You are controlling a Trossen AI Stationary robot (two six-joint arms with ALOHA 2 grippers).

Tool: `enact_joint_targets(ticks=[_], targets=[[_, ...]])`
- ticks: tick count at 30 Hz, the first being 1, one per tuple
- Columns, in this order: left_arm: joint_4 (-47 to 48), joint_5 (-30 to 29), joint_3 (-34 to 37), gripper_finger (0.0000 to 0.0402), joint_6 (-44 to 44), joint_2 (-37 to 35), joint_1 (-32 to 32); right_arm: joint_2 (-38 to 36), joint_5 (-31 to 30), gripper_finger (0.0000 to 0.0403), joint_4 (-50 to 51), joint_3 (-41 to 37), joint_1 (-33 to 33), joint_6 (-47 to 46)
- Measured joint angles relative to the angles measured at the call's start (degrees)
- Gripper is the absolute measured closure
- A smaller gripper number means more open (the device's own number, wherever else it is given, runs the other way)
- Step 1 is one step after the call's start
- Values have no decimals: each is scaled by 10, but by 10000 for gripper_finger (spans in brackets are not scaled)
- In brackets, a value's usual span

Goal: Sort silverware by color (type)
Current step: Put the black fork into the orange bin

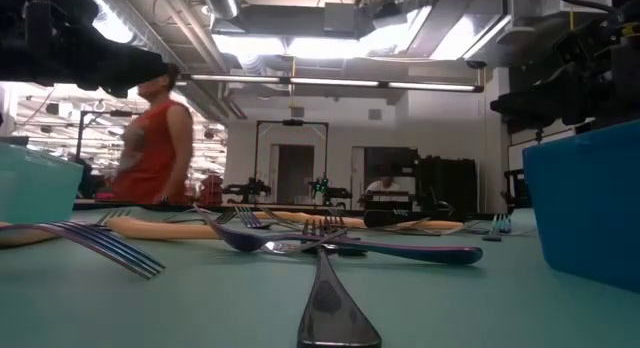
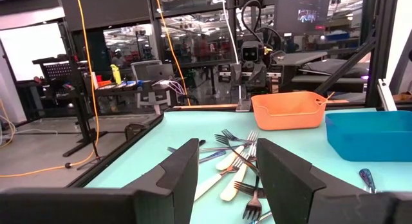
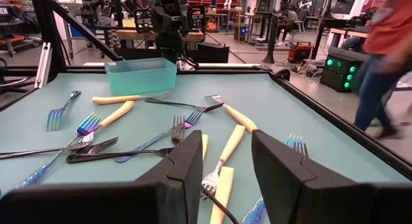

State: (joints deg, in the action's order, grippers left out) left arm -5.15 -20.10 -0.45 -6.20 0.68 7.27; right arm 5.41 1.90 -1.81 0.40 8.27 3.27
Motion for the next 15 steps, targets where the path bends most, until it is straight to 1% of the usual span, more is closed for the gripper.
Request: enact_joint_targets(ticks=[8, 15], targets=[[0, 0, 0, 250, 0, 0, 0, 0, 3, 281, -14, 0, 0, -15], [0, 0, 0, 250, 0, 0, 0, 0, 7, 281, -15, 0, 0, -131]])
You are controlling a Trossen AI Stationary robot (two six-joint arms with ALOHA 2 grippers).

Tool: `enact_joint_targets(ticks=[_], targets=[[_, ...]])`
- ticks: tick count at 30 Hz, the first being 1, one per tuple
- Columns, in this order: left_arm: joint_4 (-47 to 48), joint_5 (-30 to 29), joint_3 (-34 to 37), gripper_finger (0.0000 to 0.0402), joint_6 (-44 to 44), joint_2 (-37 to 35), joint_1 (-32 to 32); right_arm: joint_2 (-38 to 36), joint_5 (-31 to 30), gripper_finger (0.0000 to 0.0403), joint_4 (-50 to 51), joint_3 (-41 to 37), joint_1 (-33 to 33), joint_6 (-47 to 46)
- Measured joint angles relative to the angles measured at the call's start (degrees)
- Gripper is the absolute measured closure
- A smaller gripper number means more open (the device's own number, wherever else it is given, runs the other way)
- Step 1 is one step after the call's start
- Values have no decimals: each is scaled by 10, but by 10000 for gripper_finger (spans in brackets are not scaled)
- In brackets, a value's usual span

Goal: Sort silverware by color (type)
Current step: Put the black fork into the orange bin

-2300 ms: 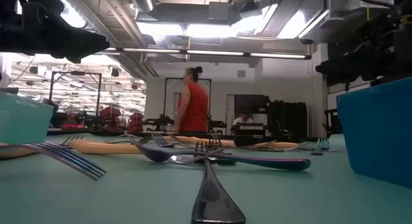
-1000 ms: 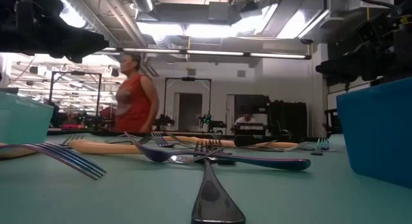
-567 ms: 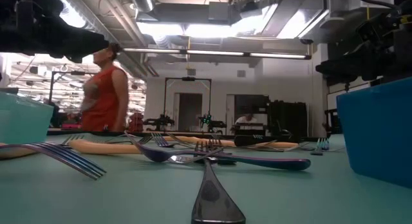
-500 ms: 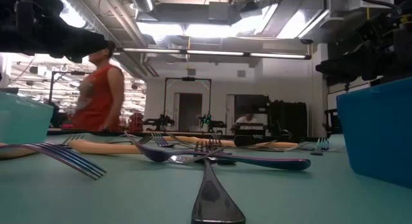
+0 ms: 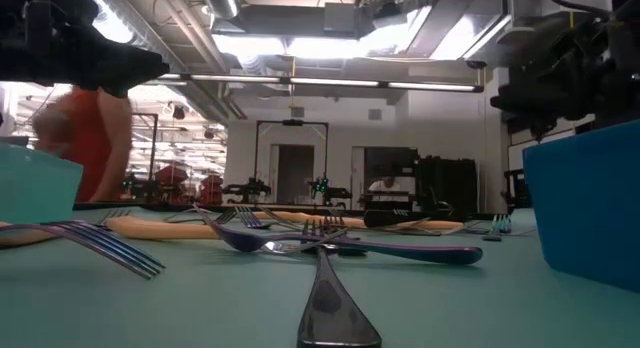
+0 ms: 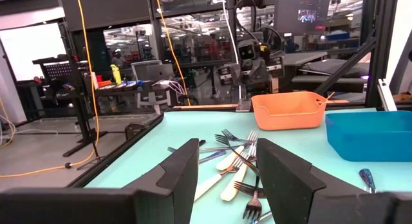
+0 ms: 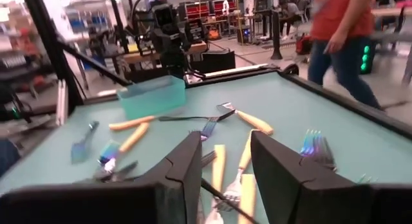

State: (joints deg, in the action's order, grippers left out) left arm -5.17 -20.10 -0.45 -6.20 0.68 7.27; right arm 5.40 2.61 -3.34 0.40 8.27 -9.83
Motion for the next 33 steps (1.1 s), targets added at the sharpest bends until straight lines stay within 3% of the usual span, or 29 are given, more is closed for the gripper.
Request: enact_joint_targets(ticks=[9, 13, 21, 27, 33], targets=[[0, 0, 0, 250, 0, 0, 0, 0, -19, 273, -9, 0, 0, -79], [0, 0, 0, 250, 0, 0, 0, 0, -50, 236, -48, 0, 0, -107], [0, 0, 0, 250, 0, 0, 0, 0, -50, 155, -120, 3, 0, -114], [0, 0, 0, 250, 1, 0, 0, 21, -38, 153, -129, 49, 0, -101], [0, 0, 0, 250, 1, 0, 0, 102, -25, 161, -95, 120, 0, -54]])
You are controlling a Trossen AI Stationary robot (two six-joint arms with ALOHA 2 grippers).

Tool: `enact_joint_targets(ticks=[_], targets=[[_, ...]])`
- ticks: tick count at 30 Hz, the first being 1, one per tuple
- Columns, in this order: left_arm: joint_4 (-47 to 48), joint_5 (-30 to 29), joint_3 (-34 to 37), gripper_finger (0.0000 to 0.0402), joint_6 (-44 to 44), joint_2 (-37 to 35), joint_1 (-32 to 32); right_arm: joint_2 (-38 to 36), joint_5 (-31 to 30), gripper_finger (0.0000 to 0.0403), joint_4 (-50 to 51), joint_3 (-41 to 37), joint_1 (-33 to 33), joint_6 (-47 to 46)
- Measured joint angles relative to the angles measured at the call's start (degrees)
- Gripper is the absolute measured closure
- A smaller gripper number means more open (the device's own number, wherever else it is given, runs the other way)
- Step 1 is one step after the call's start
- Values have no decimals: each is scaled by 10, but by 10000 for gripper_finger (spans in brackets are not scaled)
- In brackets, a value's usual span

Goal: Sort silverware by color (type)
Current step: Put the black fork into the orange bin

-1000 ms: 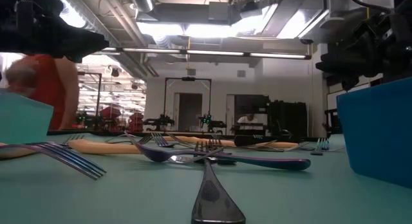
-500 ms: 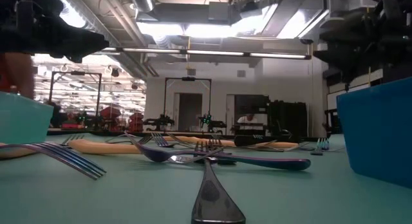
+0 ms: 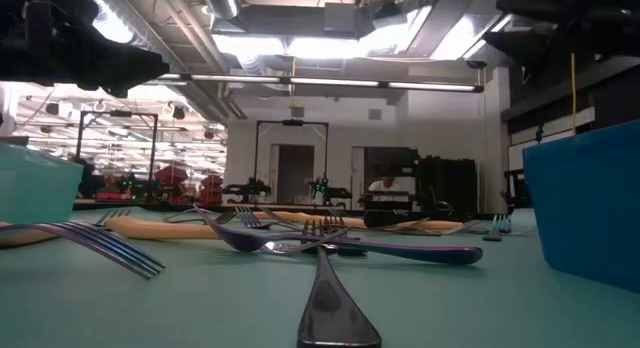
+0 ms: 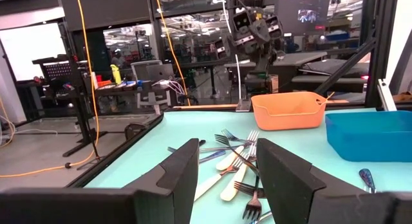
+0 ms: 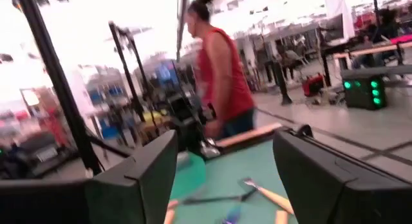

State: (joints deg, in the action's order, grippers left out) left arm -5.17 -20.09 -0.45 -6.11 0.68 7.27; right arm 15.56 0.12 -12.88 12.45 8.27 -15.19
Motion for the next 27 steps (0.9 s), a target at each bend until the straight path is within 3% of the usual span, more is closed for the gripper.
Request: enact_joint_targets(ticks=[17, 27], targets=[[0, 0, 0, 250, 0, 0, 0, 387, -5, 162, 266, 266, 0, 171], [0, 0, 0, 250, 1, 0, 0, 581, -5, 162, 323, 335, 0, 255]])
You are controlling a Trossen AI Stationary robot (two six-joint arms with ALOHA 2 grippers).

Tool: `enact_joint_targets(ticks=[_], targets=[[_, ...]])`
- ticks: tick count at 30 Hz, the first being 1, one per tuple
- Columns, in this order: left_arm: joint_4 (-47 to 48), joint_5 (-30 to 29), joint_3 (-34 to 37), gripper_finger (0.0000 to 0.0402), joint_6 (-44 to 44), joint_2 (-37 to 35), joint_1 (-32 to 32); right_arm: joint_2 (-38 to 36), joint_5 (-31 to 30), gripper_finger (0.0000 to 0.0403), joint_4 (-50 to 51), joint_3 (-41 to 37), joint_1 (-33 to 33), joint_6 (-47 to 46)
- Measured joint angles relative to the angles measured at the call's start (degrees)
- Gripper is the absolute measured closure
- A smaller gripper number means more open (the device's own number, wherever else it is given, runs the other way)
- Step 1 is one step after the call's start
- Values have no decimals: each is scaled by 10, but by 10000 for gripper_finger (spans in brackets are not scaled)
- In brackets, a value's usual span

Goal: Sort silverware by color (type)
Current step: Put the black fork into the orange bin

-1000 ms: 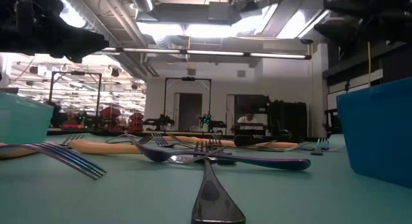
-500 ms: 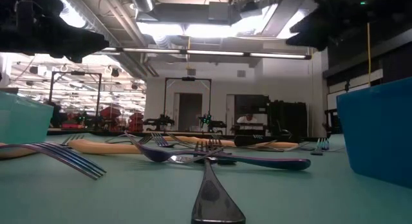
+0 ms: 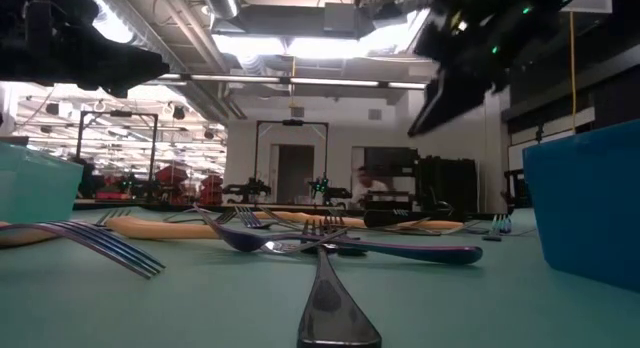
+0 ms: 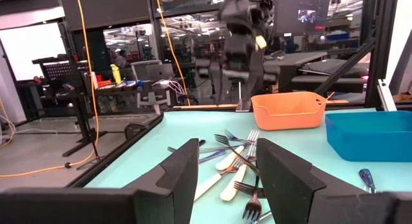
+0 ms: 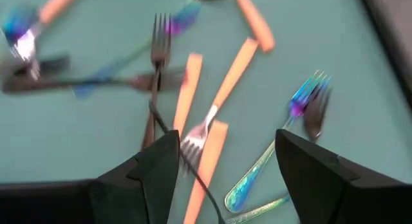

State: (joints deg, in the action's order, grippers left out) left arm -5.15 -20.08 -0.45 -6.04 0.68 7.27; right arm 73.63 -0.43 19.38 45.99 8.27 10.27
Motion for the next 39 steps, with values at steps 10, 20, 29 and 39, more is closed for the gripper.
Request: enact_joint_targets(ticks=[10, 20, 29, 39], targets=[[0, 0, 0, 250, 0, 0, 0, 129, 0, 162, 18, 9, 0, 29], [0, 0, 0, 250, 0, 0, 0, 181, 2, 162, 18, 9, 13, 37], [0, 0, 0, 250, 0, 0, 0, 182, 50, 162, 18, 9, 50, 36], [0, 0, 0, 250, 0, 0, 0, 181, 64, 162, 47, 9, 65, 64]])
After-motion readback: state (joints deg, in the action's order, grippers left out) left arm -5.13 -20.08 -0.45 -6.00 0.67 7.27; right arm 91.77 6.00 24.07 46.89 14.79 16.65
